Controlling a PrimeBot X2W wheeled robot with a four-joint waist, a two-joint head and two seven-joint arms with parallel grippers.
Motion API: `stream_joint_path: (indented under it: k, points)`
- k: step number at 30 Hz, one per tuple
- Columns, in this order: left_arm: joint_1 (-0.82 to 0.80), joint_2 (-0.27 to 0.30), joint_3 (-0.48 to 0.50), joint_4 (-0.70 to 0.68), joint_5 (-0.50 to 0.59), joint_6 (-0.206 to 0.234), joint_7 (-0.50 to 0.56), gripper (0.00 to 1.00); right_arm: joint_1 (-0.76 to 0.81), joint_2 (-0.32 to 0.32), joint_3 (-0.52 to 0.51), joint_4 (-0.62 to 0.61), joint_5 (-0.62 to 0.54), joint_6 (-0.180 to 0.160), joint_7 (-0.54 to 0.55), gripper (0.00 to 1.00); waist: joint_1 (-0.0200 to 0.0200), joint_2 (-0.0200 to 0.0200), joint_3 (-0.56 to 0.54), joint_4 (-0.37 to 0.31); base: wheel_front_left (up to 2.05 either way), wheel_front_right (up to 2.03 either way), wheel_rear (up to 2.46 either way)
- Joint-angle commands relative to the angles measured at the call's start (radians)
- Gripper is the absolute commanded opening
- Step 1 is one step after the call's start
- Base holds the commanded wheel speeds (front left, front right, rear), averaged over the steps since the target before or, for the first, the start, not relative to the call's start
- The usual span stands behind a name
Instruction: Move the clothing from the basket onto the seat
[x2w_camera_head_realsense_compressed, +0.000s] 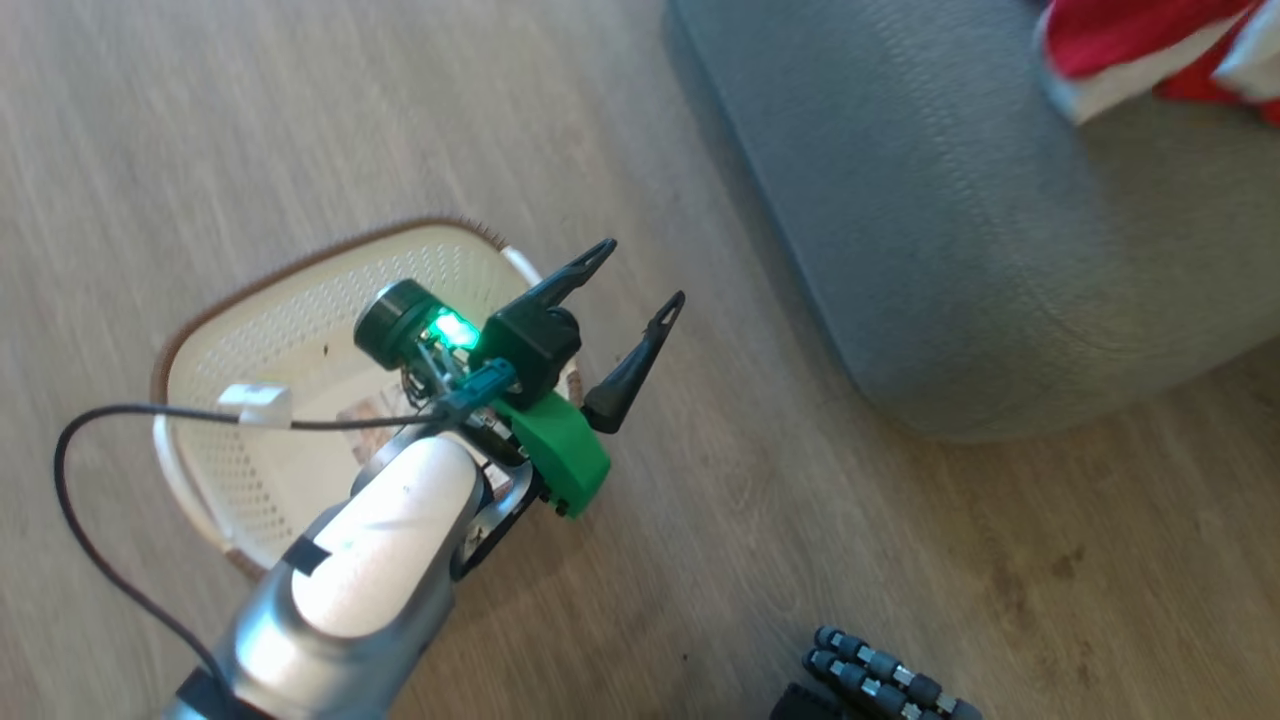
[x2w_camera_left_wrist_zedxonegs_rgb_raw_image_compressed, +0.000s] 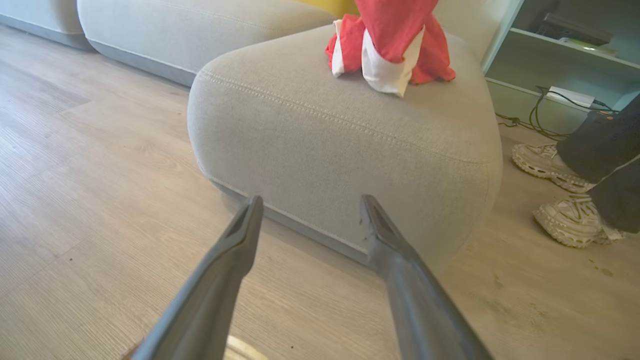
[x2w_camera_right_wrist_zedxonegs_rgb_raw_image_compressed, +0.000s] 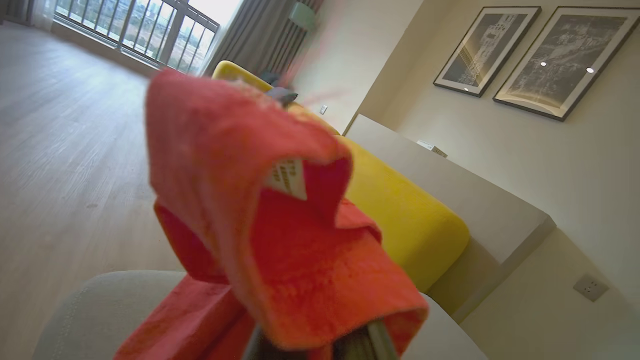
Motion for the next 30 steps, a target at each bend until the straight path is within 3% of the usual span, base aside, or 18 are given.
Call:
stream_joint_path:
  k: [1,6,11,15,19,22,30]
  points:
    - [-0.039,0.015,0.015,-0.042,0.011,-0.005,0.006,1.0,-0.06,-0.053,-0.045,0.002,-0.018,0.0,0.012,0.0,-0.0002,0.0,0.042,0.039,0.0,0.0,0.0]
    - [-0.054,0.01,-0.008,-0.043,0.014,-0.012,0.015,1.0,-0.159,-0.123,-0.212,0.121,-0.075,0.0,0.051,0.0,-0.0002,0.0,0.088,0.099,0.0,0.0,0.0]
    - [-0.042,0.012,-0.027,-0.026,0.011,-0.016,0.008,1.0,-0.16,-0.17,-0.372,0.262,-0.144,0.0,0.085,0.0,-0.0002,0.0,0.112,0.157,0.0,0.0,0.0]
    - [-0.037,0.018,-0.036,-0.016,0.011,-0.017,0.003,1.0,-0.125,-0.164,-0.481,0.361,-0.186,0.0,0.099,0.0,-0.0002,0.0,0.134,0.188,0.0,0.0,0.0]
    - [-0.038,0.021,-0.04,-0.01,0.011,-0.015,-0.003,1.0,-0.1,-0.107,-0.52,0.442,-0.198,0.0,0.107,0.0,-0.0002,0.0,0.148,0.197,0.0,0.0,0.0]
    - [-0.041,0.018,-0.042,-0.003,0.008,-0.014,-0.006,1.0,-0.078,-0.065,-0.503,0.498,-0.187,0.0,0.103,1.0,-0.0002,0.0,0.152,0.198,0.0,0.0,0.0]
    - [-0.052,0.013,-0.041,0.021,0.0,-0.01,-0.019,1.0,-0.002,-0.021,-0.368,0.567,-0.188,0.0,0.015,1.0,-0.0002,0.0,0.142,0.18,0.0,0.0,0.0]
